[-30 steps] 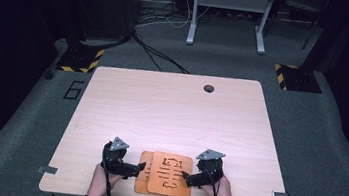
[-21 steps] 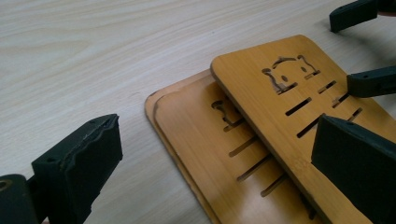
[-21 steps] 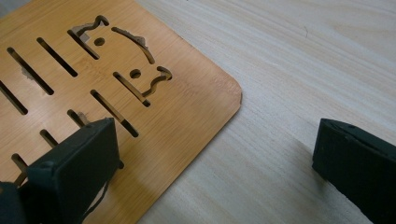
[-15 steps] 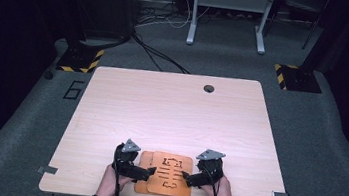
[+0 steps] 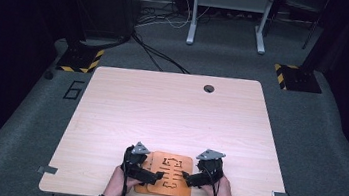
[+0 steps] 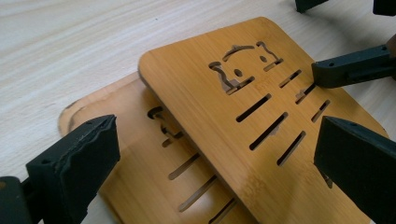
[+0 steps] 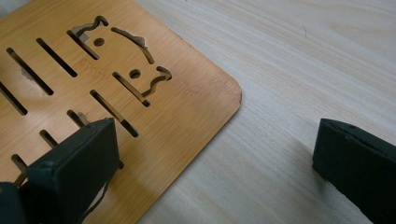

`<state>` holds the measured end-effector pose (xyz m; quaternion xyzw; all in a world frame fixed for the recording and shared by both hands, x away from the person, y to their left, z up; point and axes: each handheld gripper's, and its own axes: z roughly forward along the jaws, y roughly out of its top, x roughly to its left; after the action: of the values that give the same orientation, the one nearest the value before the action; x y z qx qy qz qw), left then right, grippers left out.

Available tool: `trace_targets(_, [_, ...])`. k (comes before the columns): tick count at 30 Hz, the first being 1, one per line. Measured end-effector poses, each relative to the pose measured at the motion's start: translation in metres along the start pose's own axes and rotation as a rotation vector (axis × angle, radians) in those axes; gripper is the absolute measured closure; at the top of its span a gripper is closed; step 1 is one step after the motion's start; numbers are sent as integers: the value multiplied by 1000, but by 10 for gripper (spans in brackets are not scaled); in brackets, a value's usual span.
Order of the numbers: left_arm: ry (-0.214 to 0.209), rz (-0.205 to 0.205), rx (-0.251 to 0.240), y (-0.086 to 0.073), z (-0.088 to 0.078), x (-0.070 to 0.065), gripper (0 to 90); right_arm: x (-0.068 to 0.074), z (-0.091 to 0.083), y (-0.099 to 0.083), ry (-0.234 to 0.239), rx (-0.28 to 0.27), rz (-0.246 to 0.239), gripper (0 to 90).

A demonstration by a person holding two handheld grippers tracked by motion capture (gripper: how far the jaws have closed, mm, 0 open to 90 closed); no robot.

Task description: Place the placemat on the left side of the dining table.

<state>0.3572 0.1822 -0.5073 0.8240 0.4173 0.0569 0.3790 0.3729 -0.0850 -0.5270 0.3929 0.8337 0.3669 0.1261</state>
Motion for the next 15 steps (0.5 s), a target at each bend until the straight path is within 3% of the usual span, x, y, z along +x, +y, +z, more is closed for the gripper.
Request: trace_targets(15, [-49,-6,17,2,10,-12,0,0,0,0,-2,6,8,0])
